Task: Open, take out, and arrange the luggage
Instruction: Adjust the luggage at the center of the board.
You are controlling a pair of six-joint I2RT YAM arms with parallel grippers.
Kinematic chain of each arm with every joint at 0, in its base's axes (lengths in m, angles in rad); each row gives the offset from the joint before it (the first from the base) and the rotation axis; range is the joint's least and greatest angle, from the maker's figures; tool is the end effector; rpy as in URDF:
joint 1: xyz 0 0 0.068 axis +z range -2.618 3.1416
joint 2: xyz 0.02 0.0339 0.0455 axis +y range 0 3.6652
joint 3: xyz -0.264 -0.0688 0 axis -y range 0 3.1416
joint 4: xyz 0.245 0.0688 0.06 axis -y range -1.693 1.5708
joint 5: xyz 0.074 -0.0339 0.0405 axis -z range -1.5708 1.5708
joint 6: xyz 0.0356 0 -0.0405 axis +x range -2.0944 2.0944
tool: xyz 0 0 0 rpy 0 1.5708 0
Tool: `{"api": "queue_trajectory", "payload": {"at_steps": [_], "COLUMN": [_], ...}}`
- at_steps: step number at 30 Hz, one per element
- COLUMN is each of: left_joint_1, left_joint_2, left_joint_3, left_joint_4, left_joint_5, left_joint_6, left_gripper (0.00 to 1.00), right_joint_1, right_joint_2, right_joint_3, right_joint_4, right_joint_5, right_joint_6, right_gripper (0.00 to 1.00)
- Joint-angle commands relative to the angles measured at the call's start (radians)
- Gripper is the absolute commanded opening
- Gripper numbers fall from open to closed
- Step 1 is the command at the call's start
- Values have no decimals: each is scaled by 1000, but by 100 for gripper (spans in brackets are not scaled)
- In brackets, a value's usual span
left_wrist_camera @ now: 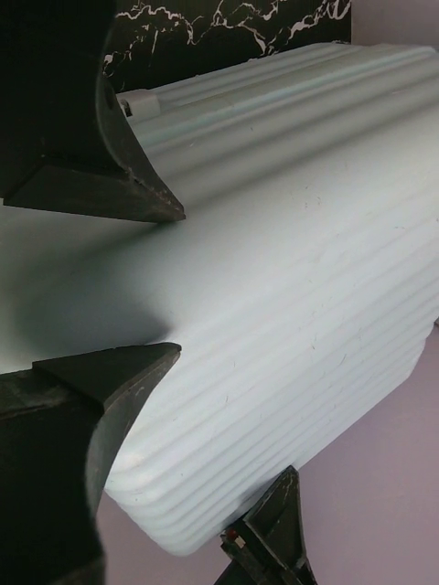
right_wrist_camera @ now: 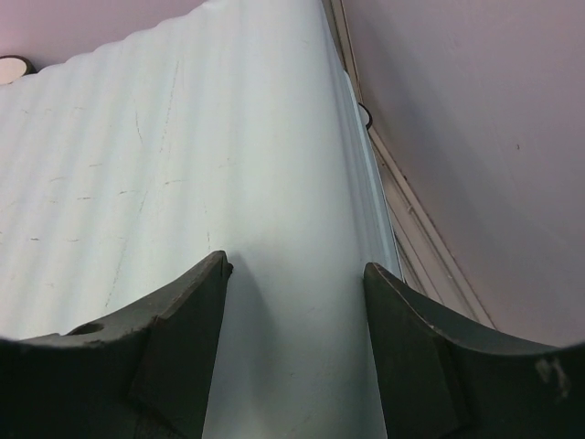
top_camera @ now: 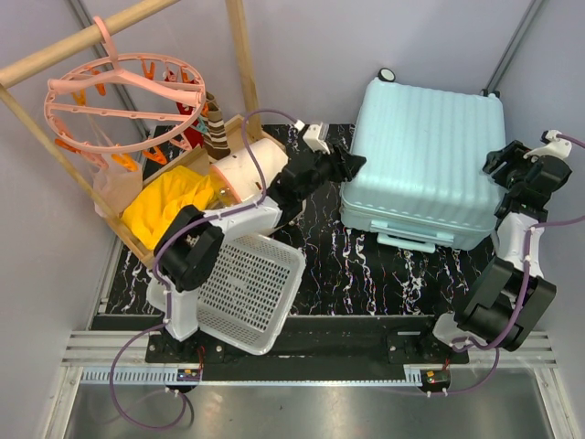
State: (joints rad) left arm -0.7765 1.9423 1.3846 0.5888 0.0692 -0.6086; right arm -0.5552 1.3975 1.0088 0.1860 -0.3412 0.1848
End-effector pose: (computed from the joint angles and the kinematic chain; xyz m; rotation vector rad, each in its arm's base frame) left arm 0.3299 -0.3276 0.2841 0.1977 1.6449 -1.1347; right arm 0.2861 -0.1634 0.3146 0.4024 1.7152 0.0335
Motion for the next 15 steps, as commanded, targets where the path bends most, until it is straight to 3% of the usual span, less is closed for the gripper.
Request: {"api": "queue_trajectory", "payload": {"at_steps": [1, 8, 15], "left_joint_1": [-371, -440, -481], "left_joint_2": [24, 17, 18], "left_joint_3": [-54, -133, -136], "left_joint_4": [130, 261, 263], "left_joint_5": [451, 416, 391], "left_joint_6": [-48, -126, -115], "left_gripper": [52, 51, 51], "right_joint_1": [236, 299, 339], "right_joint_2": [18, -11, -28], "right_joint_3": [-108, -136, -136], "right_joint_4": [-362, -411, -428], "right_joint_5": [-391, -351, -354], "right_joint_6": [65, 47, 47], "right_gripper": [66, 66, 66]}}
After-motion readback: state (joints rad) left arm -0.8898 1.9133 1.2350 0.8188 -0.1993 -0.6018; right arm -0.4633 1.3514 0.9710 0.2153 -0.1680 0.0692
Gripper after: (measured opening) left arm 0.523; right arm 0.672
